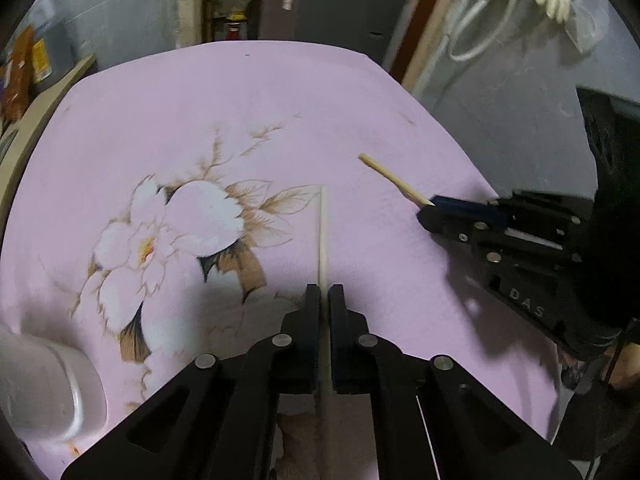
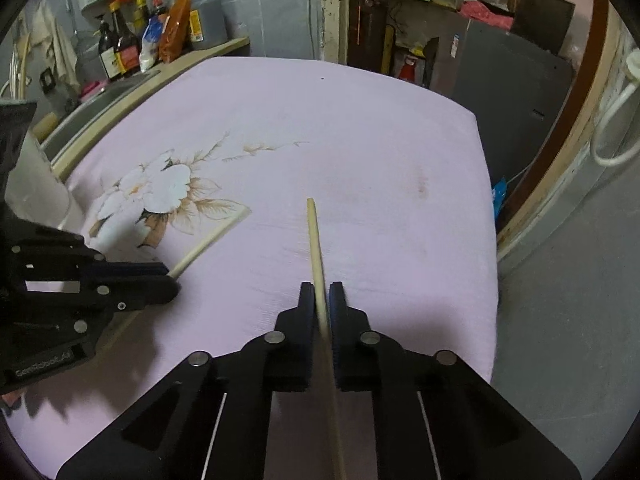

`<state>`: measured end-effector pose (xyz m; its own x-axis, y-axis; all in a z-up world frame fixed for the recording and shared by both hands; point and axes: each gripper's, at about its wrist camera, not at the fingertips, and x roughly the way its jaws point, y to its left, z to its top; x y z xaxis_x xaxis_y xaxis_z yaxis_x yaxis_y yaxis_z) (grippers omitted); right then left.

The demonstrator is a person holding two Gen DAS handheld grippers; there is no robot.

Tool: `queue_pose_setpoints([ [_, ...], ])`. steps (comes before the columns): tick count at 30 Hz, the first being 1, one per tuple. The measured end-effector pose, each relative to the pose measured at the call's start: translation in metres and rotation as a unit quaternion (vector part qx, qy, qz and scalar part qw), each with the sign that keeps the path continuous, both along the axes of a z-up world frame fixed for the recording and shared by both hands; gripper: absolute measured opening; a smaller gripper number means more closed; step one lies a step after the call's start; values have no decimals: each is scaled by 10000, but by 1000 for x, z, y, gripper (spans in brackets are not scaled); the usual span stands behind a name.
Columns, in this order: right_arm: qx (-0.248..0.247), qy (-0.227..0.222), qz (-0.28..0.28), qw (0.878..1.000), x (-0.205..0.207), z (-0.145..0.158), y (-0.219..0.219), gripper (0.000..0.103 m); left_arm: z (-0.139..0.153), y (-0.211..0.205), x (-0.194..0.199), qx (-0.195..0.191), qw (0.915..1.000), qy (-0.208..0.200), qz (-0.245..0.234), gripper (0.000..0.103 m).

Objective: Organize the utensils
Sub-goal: 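Lift both chopsticks upright and carry them over the white holder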

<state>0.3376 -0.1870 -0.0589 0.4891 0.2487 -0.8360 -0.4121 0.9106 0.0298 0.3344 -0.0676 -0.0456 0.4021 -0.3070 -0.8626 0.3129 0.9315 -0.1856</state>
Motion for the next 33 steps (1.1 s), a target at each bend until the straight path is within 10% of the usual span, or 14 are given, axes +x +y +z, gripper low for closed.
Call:
queue_pose_setpoints([
  [8,910,-383,-462,9940,-34,10,-18,3,13,10,-22,-290,9991,-299,123,2],
  [15,1315,-1601,-676,9760,-86,36,-11,3,42,24,-55,-536,9868,-1421,560,2],
  [23,1498,-3048,-714,9379,-132,73,14,3,84,45,-96,-1102,9473,-2836,1002,2],
  [33,1916,-3773,-498,9047,-146,123,39,3,132,75,-126,-1267,8935,-4096,1332,2],
])
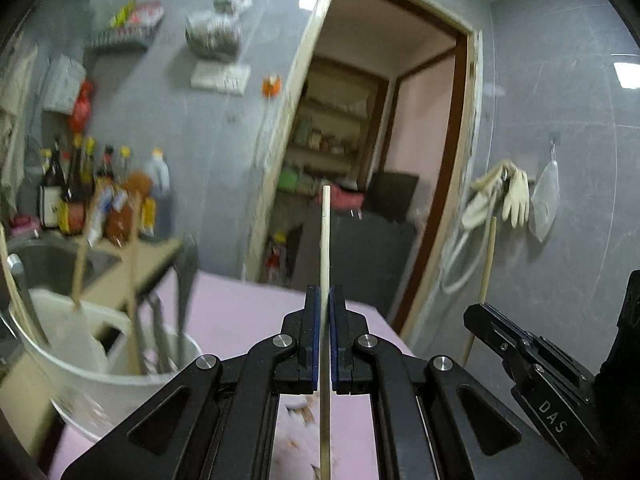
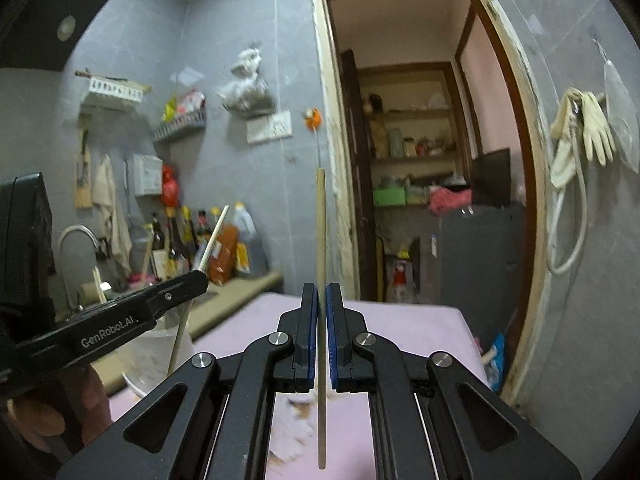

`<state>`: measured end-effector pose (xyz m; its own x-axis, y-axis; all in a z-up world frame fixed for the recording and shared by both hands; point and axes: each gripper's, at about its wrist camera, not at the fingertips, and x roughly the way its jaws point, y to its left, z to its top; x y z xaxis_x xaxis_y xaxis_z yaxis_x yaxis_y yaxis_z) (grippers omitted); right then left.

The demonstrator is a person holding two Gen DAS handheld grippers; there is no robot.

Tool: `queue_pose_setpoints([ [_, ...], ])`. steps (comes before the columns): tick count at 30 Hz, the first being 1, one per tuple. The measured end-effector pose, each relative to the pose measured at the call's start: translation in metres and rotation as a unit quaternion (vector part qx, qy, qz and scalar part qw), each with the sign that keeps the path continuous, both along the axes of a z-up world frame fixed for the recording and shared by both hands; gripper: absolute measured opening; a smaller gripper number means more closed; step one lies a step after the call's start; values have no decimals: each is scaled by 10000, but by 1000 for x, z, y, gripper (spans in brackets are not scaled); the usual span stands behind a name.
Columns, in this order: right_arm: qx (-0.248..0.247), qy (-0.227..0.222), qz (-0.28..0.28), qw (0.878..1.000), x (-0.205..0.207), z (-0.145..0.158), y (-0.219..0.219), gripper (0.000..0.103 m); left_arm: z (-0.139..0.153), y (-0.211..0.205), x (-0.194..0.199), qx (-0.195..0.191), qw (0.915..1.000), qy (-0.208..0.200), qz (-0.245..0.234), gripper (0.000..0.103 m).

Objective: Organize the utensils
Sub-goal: 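Lift both chopsticks upright and carry them over the white holder, then lower the chopsticks into the holder and open both tools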

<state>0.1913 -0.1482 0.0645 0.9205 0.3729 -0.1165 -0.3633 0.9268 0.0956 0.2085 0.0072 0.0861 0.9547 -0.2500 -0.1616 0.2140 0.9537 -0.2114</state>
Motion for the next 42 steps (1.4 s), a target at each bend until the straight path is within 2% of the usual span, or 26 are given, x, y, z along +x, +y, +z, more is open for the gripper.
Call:
queue_pose_setpoints([
  [9,345,-417,295,9981,-4,28,25,3,32,45,-16,-62,9963,-687,508,2],
  [21,662,-781,888,9908,8,56,74,3,56,136,-19,-347,9876,-995,1167,2],
  [30,841,-767,1395,9837,24,55,122,3,43,199,-12,-1065,9781,-891,1548,2],
  [36,886,-696,1566,9812,38,39,138,3,27,218,-1,-1211,9706,-806,1916,2],
  [42,828,-582,1566,9825,50,20,147,3,12,215,6,-1007,9665,-781,2230,2],
])
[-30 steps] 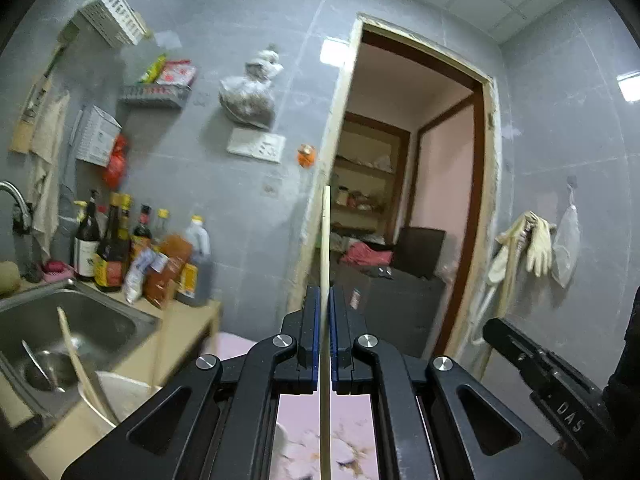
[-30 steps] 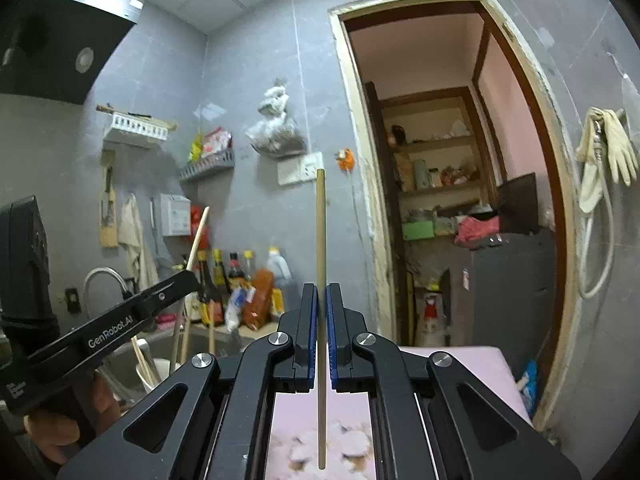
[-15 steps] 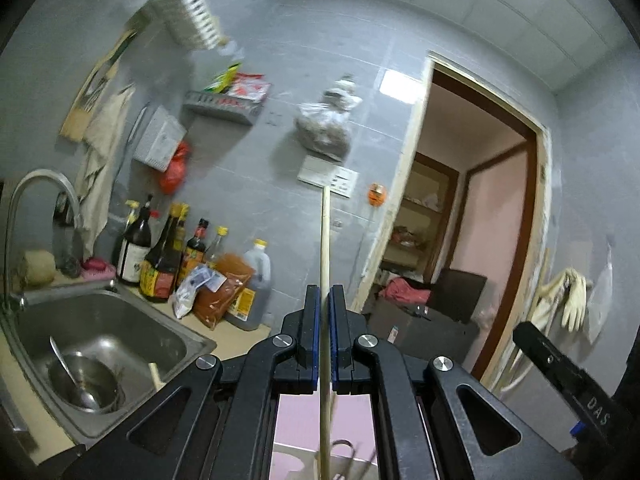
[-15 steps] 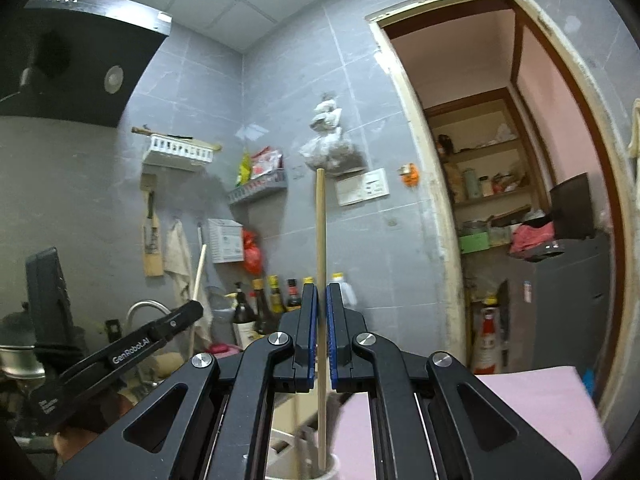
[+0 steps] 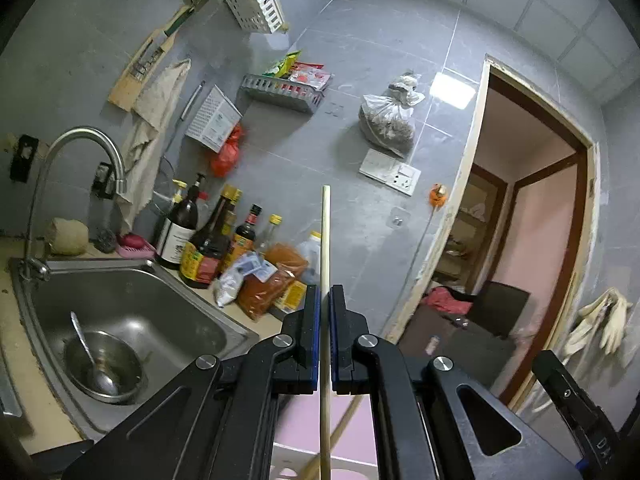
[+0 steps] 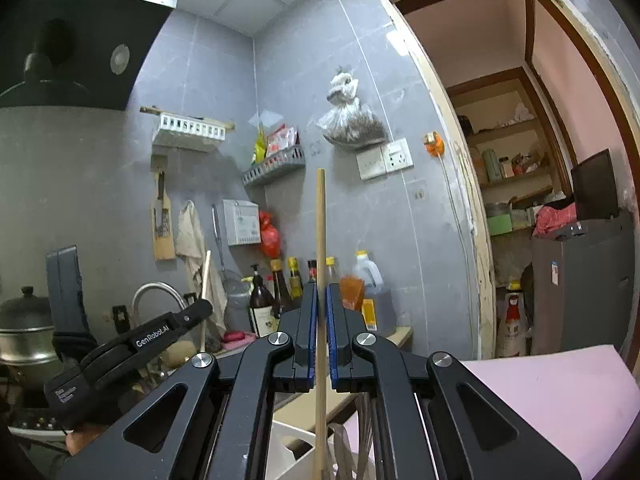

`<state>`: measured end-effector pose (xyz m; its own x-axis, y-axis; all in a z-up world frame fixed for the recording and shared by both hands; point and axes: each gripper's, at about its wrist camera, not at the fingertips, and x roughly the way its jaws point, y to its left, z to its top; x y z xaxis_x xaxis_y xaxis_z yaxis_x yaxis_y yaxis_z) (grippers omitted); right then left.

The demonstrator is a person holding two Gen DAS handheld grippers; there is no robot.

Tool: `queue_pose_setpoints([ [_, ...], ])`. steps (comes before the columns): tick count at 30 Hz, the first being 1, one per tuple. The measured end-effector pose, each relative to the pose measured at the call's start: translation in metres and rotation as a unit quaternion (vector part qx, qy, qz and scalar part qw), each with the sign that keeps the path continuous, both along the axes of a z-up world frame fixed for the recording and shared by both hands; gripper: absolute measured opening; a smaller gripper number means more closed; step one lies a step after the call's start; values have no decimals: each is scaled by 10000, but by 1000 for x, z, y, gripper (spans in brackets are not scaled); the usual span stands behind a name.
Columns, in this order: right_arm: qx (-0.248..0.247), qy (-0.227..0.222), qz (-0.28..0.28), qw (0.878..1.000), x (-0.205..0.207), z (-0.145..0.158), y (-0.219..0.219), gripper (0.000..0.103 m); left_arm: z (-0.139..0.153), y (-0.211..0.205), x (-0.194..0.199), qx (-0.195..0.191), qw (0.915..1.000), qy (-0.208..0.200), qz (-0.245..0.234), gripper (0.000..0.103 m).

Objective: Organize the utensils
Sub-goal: 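Lower the chopsticks into the holder and open both tools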

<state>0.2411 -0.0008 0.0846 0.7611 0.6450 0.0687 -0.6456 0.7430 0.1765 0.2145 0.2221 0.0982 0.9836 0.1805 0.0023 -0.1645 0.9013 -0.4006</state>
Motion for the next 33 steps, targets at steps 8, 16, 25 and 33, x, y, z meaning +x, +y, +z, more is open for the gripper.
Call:
queue_pose_setpoints([
  [8,-158,37,-176,9997,3,-17,9,3,-17,-13,6,348,9991,38,252,2],
  [16,-368,66,-480,9981,2,-33,19,3,-33,-31,8,615,9973,88,385,2],
  [25,-481,206,-513,9973,4,-43,21,3,-52,-41,7,660,9964,301,447,2],
  [33,-560,263,-471,9970,1,-46,20,3,-57,-46,4,666,9959,482,364,2],
])
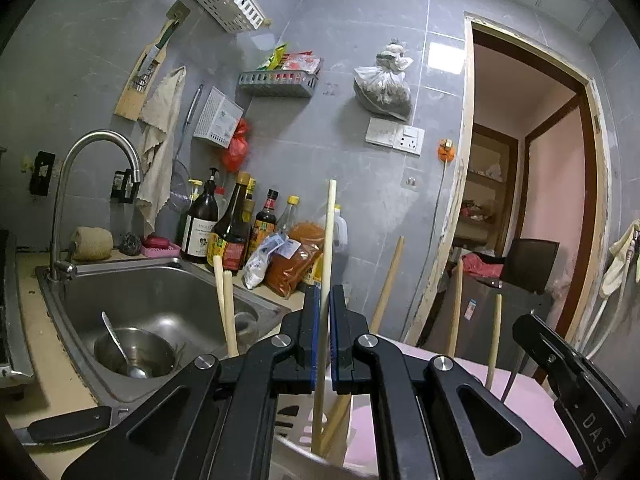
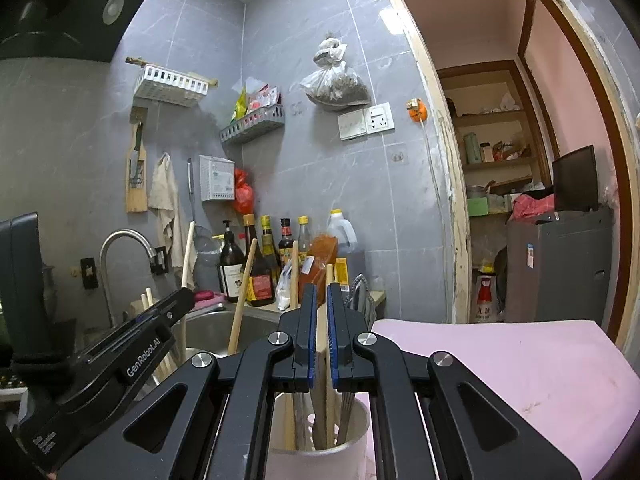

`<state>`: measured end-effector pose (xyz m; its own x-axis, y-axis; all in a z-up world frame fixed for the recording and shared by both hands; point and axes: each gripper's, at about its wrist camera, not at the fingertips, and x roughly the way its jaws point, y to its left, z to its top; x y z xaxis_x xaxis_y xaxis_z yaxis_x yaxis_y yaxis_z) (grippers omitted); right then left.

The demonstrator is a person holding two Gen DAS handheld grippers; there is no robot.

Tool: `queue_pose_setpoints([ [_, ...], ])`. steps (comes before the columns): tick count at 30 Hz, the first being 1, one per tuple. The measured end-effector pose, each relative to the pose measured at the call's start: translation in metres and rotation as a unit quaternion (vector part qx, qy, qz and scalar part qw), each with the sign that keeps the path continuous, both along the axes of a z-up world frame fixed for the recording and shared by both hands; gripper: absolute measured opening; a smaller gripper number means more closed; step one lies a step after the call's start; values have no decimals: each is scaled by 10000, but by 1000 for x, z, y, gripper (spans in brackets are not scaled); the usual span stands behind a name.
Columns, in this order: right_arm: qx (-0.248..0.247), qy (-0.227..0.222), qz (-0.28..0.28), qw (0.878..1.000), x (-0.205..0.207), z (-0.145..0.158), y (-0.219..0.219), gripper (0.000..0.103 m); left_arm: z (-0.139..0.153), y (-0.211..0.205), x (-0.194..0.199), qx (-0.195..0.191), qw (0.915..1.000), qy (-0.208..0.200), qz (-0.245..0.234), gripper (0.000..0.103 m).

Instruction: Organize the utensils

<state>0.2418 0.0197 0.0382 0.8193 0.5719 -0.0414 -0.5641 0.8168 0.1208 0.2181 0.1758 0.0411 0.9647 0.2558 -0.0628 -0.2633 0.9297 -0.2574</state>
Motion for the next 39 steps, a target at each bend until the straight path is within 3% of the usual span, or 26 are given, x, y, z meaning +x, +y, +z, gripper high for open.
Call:
queue_pose_setpoints([
  [16,13,110,-34,9999,-4,-2,-7,7,-8,-3,-8,-274,9982,429,-316,4],
  [23,5,153,-147,9998,-9,-2,-18,17,-6,-5,-9,-311,9969,588,-418,5],
  [27,-18,182,-219,9996,-10,-1,-24,17,-7,-7,-9,-326,9962,680,-441,5],
  [30,-17,212,-266,9994,-11,-2,-28,17,-7,-10,-11,-334,9957,711,-494,14],
  [32,-20,230,-309,9993,-12,-2,-32,18,-6,-11,-14,-348,9956,686,-535,25],
  [39,-20,276,-481,9985,-15,-2,-47,22,1,-20,-20,-346,9947,694,-677,29],
])
